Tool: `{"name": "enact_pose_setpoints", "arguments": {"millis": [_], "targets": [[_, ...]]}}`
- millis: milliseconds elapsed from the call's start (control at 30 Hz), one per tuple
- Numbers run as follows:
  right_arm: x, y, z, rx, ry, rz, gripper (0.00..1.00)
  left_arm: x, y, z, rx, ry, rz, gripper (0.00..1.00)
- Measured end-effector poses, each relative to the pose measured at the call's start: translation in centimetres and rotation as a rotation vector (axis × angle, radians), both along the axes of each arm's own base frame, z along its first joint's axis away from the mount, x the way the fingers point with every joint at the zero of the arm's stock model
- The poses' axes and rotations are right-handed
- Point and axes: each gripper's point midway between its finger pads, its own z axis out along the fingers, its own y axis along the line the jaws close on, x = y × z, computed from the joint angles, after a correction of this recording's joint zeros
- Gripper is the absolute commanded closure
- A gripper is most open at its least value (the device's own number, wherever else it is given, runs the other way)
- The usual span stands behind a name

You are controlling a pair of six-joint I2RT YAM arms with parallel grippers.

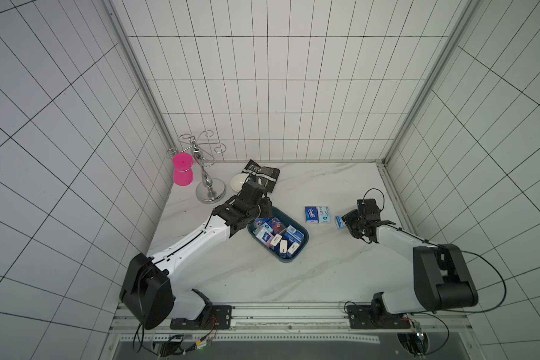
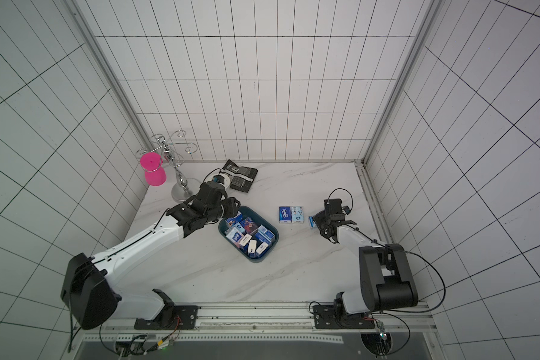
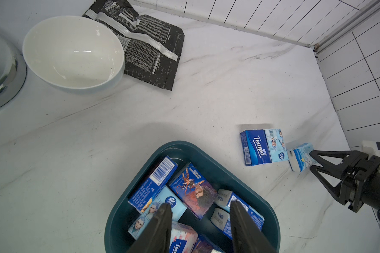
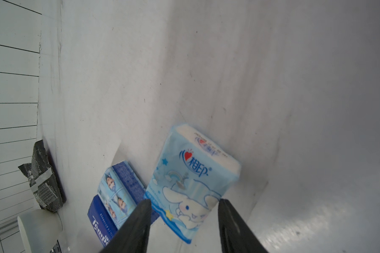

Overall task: Take the pocket tissues out of the storage box
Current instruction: Adjust the pocket tissues at the center of the board.

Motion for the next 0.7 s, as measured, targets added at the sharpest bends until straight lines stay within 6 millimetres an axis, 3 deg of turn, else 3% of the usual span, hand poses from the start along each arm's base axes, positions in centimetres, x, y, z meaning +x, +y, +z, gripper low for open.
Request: {"name": "enact_pose_setpoints", "arguments": {"millis": [700], "targets": [[1.1, -1.2, -1.8, 0.000, -0.008, 0.078, 0.70, 0.1, 0.0, -0.5, 0.007, 0.010, 0.001, 0.54]]}}
